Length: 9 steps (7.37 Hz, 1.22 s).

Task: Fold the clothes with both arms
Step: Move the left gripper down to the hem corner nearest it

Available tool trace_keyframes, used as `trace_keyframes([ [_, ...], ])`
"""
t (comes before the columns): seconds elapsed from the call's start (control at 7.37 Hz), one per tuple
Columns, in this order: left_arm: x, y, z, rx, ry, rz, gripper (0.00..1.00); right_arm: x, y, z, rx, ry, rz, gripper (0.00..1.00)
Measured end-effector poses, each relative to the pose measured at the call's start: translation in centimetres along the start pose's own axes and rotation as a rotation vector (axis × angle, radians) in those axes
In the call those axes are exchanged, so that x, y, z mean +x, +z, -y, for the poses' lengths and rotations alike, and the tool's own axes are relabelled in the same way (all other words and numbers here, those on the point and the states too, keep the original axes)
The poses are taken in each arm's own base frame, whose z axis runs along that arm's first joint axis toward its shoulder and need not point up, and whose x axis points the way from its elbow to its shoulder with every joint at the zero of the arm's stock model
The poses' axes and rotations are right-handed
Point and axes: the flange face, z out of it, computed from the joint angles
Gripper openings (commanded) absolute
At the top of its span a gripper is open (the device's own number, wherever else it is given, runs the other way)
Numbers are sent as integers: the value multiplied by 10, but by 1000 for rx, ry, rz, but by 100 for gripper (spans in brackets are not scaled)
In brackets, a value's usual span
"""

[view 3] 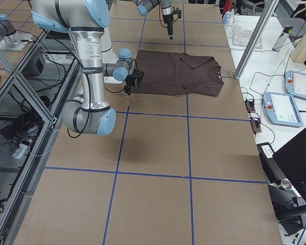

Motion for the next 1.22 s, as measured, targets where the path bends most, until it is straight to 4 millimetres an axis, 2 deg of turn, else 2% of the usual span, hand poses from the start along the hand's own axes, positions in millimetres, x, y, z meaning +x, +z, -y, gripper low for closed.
trace_keyframes([
  [0.14, 0, 0, 0, 0, 0, 0, 100, 0, -1, -1, -7, -2, 1, 1],
  [0.95, -2, 2, -1, -5, -16, 6, 100, -2, -13, 1, -9, 1, 24, 0],
  [1.09, -7, 5, -6, -13, -67, 12, 100, -3, -18, 3, -4, 1, 34, 0],
  [1.22, -14, 5, -28, -35, -149, 12, 100, -5, -28, 6, -1, -8, 52, 0],
])
